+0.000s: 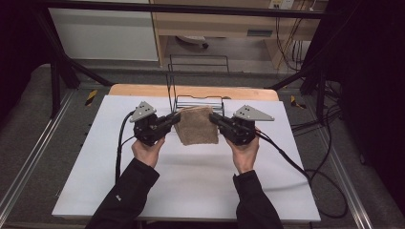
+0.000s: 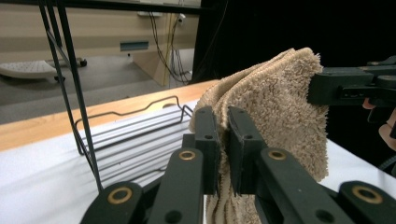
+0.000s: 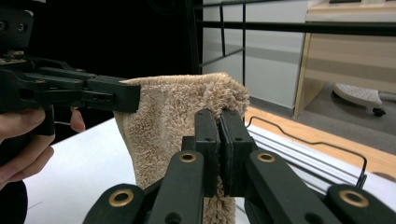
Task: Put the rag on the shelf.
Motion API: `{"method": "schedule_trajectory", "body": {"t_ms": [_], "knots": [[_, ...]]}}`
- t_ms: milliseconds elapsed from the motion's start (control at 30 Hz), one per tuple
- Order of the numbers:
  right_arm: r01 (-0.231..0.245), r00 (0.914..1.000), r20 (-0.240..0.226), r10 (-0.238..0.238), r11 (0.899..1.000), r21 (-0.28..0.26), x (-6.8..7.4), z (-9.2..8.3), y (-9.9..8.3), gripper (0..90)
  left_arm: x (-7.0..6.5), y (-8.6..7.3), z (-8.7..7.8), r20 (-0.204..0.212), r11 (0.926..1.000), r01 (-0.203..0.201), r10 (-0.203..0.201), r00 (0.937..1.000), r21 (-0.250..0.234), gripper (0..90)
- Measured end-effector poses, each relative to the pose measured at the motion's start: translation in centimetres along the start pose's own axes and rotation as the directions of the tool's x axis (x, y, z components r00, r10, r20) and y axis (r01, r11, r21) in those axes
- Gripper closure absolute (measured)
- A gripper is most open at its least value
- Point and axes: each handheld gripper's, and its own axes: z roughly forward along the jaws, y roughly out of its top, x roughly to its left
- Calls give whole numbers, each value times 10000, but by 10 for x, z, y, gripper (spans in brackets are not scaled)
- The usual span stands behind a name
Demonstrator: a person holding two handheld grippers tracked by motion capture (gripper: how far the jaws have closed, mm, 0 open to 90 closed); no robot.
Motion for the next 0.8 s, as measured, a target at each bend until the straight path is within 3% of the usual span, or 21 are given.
{"method": "schedule_trajectory", "body": {"t_ms": [800], "knots": [[181,9993,346,-147,9949,-994,-4,3,34,872,-1,42,-1,-95,9943,-161,152,9998,-1054,829]]}}
